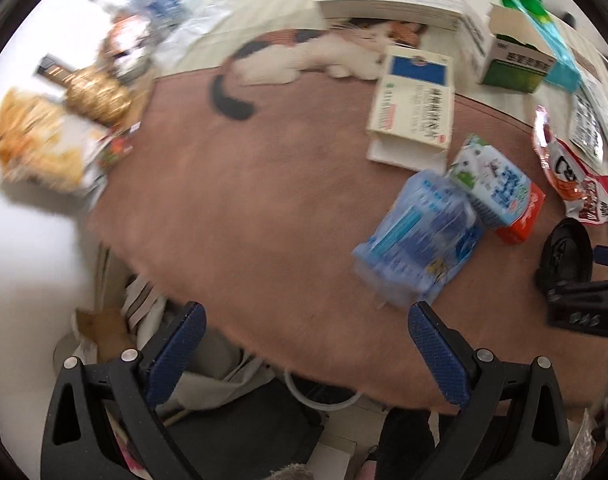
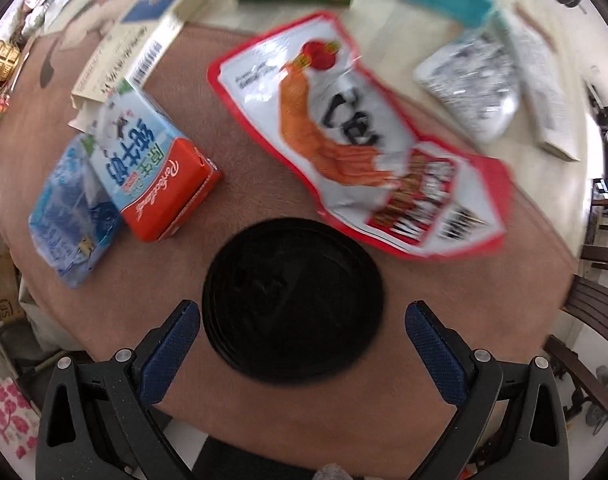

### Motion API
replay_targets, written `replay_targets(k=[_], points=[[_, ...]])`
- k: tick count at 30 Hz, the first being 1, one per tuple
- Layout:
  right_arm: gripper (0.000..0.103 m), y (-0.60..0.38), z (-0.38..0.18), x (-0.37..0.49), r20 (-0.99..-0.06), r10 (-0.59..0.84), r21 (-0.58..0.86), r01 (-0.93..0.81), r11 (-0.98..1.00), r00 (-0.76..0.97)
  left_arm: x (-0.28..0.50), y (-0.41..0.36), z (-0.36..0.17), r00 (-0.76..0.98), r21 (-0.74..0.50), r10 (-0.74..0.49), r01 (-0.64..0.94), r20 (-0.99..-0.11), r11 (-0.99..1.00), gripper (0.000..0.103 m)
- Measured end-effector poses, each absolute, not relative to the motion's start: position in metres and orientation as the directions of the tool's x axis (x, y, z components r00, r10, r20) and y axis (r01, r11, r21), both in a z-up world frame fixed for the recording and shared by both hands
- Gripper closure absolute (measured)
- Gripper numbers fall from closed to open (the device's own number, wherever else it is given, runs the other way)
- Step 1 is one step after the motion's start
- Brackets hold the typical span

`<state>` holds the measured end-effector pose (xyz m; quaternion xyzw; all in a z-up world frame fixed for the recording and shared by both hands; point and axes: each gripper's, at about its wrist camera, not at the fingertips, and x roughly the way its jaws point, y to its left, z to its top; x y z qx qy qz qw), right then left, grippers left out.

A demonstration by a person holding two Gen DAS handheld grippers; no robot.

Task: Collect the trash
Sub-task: 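Grasp the blue plastic bag with the left tool while the right tool grasps the black round lid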

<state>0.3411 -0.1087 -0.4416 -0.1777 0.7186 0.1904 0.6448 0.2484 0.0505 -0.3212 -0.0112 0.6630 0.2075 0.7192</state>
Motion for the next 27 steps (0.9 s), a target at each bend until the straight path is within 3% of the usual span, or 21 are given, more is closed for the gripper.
replay_targets(k=[3, 6, 12, 13, 15, 17, 18, 21, 23, 27], points=[[0.002, -0.111, -0.451, 0.344, -0.995, -0.01, 0.043, -0.499, 0.865, -0.103, 0.265, 0.044, -0.335, 0.041, 0.196, 0.209, -0.212, -0.977, 0.957, 0.0], [0.012, -0.117, -0.452, 0.346, -0.996, -0.021, 0.029, -0.508, 0.861, -0.092, 0.282, 0.033, -0.357, 0.004, 0.147, 0.148, -0.095, -0.989, 0.985, 0.0], [0.013, -0.148, -0.433, 0.346, -0.991, -0.026, 0.04, -0.493, 0.869, -0.127, 0.299, 0.016, -0.393, -0.064, 0.114, 0.119, 0.069, -0.991, 0.991, 0.001], [0.013, -0.153, -0.432, 0.347, -0.991, -0.025, 0.042, -0.492, 0.87, -0.128, 0.299, 0.014, -0.397, -0.07, 0.108, 0.114, 0.086, -0.991, 0.99, 0.003], [0.013, -0.164, -0.43, 0.35, -0.991, -0.015, 0.052, -0.484, 0.874, -0.133, 0.298, 0.013, -0.403, -0.08, 0.095, 0.103, 0.091, -0.991, 0.991, 0.027], [0.013, -0.167, -0.424, 0.353, -0.991, -0.01, 0.057, -0.482, 0.874, -0.135, 0.295, 0.014, -0.404, -0.074, 0.078, 0.083, 0.072, -0.994, 0.994, 0.033], [0.013, -0.169, -0.421, 0.356, -0.991, -0.005, 0.061, -0.48, 0.875, -0.136, 0.292, 0.015, -0.402, -0.065, 0.062, 0.065, 0.06, -0.996, 0.996, 0.042], [0.013, -0.185, -0.405, 0.363, -0.99, 0.002, 0.071, -0.479, 0.875, -0.143, 0.279, 0.016, -0.397, -0.046, 0.028, 0.028, 0.014, -0.999, 1.0, 0.055], [0.013, -0.188, -0.398, 0.363, -0.99, 0.011, 0.078, -0.481, 0.873, -0.141, 0.271, 0.018, -0.392, -0.032, 0.011, 0.01, -0.025, -0.999, 1.0, 0.061], [0.013, -0.186, -0.383, 0.359, -0.991, 0.025, 0.089, -0.499, 0.862, -0.134, 0.247, 0.021, -0.379, 0.009, -0.013, -0.012, -0.114, -1.0, 0.993, 0.062]])
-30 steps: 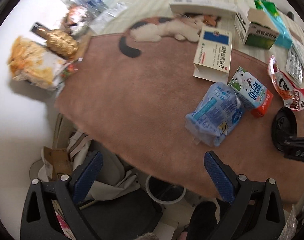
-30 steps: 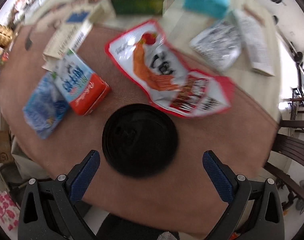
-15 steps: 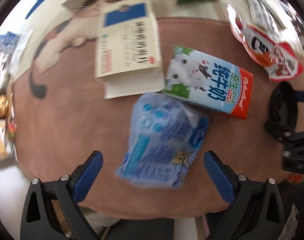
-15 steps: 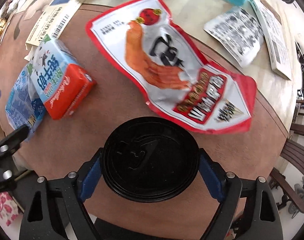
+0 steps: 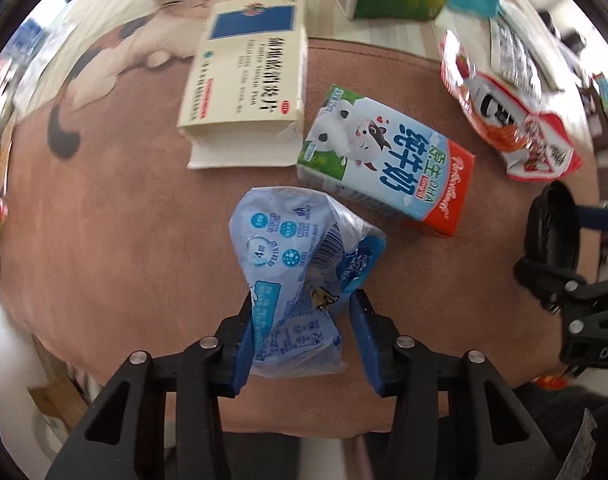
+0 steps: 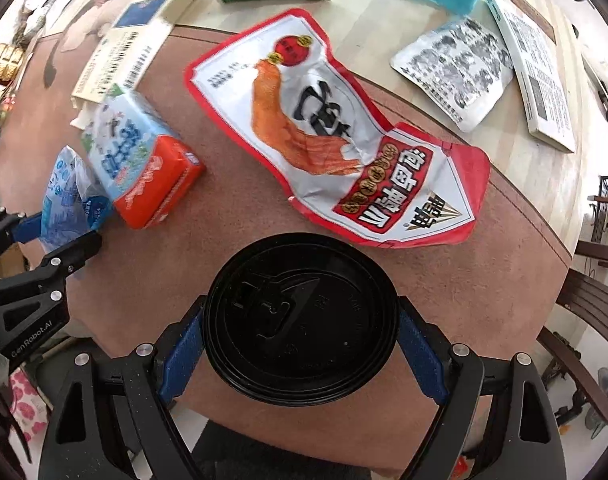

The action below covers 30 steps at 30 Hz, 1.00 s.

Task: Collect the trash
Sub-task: 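Grasp the blue plastic bag with the left tool while the right tool grasps the black round lid, then carry the bag and lid to the white bin and release both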

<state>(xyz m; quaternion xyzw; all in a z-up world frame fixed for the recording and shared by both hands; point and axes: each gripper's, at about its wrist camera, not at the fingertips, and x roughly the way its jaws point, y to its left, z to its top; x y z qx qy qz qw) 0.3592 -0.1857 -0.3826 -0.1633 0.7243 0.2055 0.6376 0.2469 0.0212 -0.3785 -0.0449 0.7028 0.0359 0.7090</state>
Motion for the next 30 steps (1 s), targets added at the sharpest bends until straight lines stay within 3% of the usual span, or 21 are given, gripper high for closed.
replay_targets(k=[12, 19, 26, 30], points=[[0.013, -0.163, -0.326, 0.341, -0.996, 0.067, 0.093, -0.57, 0.816, -0.066, 0.152, 0.052, -0.301, 0.18, -0.071, -0.003, -0.369, -0.984, 0.927, 0.062], [0.013, -0.152, -0.284, 0.283, -0.992, 0.125, 0.108, -0.602, 0.791, -0.014, 0.099, 0.071, -0.268, 0.281, -0.099, 0.049, -0.488, -0.959, 0.867, 0.062], [0.013, -0.102, -0.297, 0.191, -0.986, 0.162, 0.141, -0.684, 0.716, -0.034, 0.012, 0.083, -0.281, 0.293, -0.125, 0.092, -0.642, -0.952, 0.756, 0.062], [0.013, -0.07, -0.336, 0.135, -0.981, 0.158, 0.192, -0.731, 0.654, -0.116, -0.049, 0.102, -0.323, 0.267, -0.176, 0.043, -0.739, -0.963, 0.65, 0.062]])
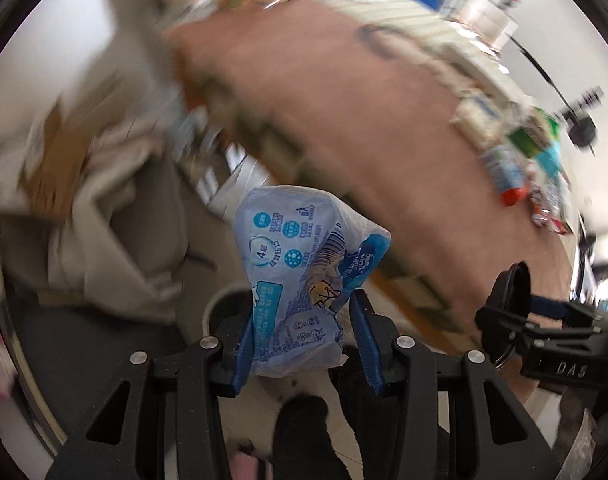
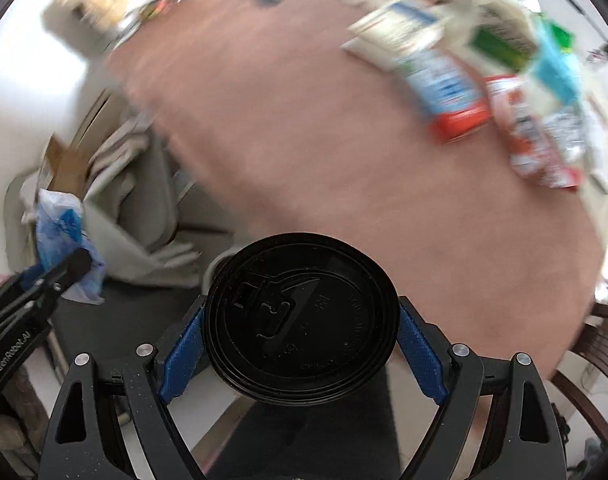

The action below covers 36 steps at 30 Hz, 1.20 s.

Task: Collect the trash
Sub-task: 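Carry the bag and lid to the white bin and release both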

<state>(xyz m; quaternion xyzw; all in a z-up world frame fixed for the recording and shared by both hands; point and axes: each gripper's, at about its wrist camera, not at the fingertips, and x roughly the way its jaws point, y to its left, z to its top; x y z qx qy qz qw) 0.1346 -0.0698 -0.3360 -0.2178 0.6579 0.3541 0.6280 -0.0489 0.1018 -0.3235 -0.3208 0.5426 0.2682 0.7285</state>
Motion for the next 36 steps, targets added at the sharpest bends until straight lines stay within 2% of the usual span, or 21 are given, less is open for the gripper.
replay_targets(k=[5, 14, 16, 17, 18, 20, 21, 23, 27, 31, 36], points=[[0.013, -0.035, -0.421, 0.084, -0.964, 0.138, 0.264, -0.759, 0.596, -0.226, -0.115, 0.128, -0.423, 0.27, -0.284, -0.096, -0.852, -0.958, 0.44, 0.062], [0.013, 0.011, -0.639, 0.034, -0.928, 0.037, 0.321, -0.747, 0.582, -0.371, -0.187, 0.152, -0.633, 0.331, -0.365, -0.244, -0.925, -0.912, 0.11, 0.061], [0.013, 0.021, -0.681, 0.023, -0.921, 0.022, 0.332, -0.75, 0.572, -0.39, -0.194, 0.155, -0.666, 0.325, -0.358, -0.249, -0.928, -0.912, 0.101, 0.055], [0.013, 0.028, -0.704, 0.015, -0.918, 0.009, 0.334, -0.758, 0.56, -0.398, -0.198, 0.155, -0.68, 0.312, -0.345, -0.243, -0.932, -0.918, 0.108, 0.043], [0.013, 0.031, -0.717, 0.012, -0.917, 0.005, 0.335, -0.762, 0.554, -0.399, -0.201, 0.156, -0.692, 0.304, -0.336, -0.233, -0.935, -0.924, 0.112, 0.026], [0.011, 0.039, -0.749, 0.0, -0.908, -0.003, 0.354, -0.771, 0.529, -0.418, -0.208, 0.157, -0.71, 0.284, -0.312, -0.208, -0.943, -0.936, 0.114, 0.01], [0.009, 0.043, -0.765, -0.005, -0.908, -0.017, 0.352, -0.784, 0.511, -0.419, -0.211, 0.158, -0.718, 0.266, -0.292, -0.199, -0.949, -0.943, 0.117, 0.008], [0.0, 0.045, -0.784, -0.013, -0.909, -0.026, 0.352, -0.799, 0.488, -0.416, -0.217, 0.156, -0.727, 0.228, -0.254, -0.192, -0.96, -0.954, 0.12, 0.006], [0.0, 0.051, -0.797, -0.028, -0.929, -0.069, 0.298, -0.846, 0.442, -0.363, -0.228, 0.151, -0.731, 0.136, -0.156, -0.135, -0.977, -0.981, 0.148, 0.004], [0.0, 0.051, -0.778, -0.036, -0.965, -0.12, 0.172, -0.908, 0.382, -0.233, -0.236, 0.148, -0.721, 0.035, -0.045, -0.058, -0.982, -0.998, 0.186, 0.004], [0.0, 0.052, -0.743, -0.042, -0.985, -0.153, 0.035, -0.951, 0.307, -0.085, -0.24, 0.143, -0.692, 0.007, -0.015, -0.045, -0.983, -0.999, 0.182, 0.004]])
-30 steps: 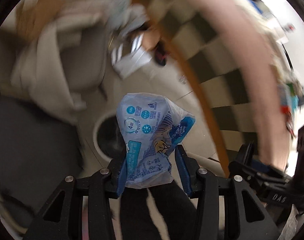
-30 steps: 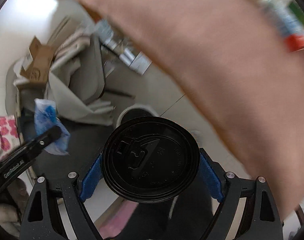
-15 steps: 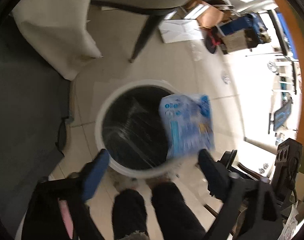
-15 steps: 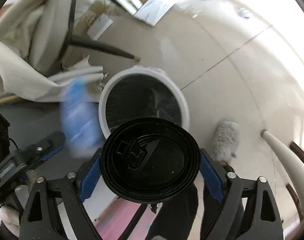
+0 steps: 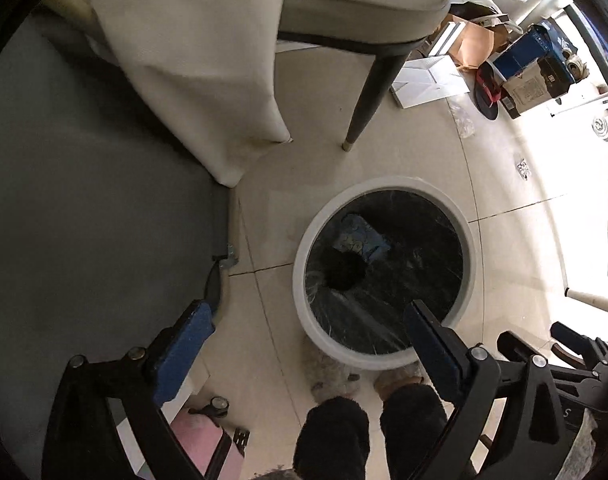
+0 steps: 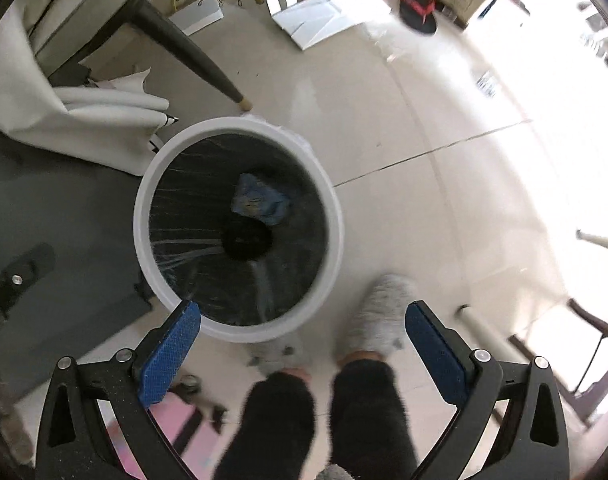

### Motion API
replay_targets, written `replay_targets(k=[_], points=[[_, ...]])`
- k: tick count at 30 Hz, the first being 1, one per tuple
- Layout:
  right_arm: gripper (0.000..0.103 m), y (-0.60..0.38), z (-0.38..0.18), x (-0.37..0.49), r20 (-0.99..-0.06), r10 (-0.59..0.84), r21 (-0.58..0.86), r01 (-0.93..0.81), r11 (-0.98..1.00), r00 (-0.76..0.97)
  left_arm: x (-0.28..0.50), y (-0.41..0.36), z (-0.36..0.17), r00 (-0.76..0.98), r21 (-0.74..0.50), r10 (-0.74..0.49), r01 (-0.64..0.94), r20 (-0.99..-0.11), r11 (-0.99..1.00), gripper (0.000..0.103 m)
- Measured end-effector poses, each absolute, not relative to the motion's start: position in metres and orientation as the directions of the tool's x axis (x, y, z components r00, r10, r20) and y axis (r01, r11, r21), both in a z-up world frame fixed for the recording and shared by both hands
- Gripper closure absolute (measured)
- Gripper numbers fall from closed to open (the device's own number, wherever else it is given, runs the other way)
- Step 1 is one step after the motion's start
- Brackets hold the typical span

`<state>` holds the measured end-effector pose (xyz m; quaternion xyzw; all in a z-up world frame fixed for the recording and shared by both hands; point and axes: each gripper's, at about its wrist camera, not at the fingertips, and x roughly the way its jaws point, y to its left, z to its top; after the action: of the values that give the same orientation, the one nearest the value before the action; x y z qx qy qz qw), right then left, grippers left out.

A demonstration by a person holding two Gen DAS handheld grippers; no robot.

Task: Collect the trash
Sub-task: 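Carry the bag and lid to the white bin and release both, then raise both tools from the bin back toward the table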

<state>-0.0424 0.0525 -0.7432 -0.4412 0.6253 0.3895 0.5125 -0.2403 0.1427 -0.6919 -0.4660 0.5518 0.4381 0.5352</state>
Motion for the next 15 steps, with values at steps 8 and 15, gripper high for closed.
replay_targets(k=[8, 15], points=[[0.0, 0.059, -0.662, -0.039, -0.992, -0.111, 0.025, -0.957, 0.289, -0.06, -0.239, 0.13, -0.619, 0.0, -0.006, -0.03, -0.984, -1.0, 0.178, 0.004], [0.0, 0.06, -0.577, -0.035, -0.995, -0.084, 0.022, -0.961, 0.274, -0.046, -0.235, 0.122, -0.546, -0.001, 0.0, -0.002, -0.982, -1.0, 0.19, 0.004]])
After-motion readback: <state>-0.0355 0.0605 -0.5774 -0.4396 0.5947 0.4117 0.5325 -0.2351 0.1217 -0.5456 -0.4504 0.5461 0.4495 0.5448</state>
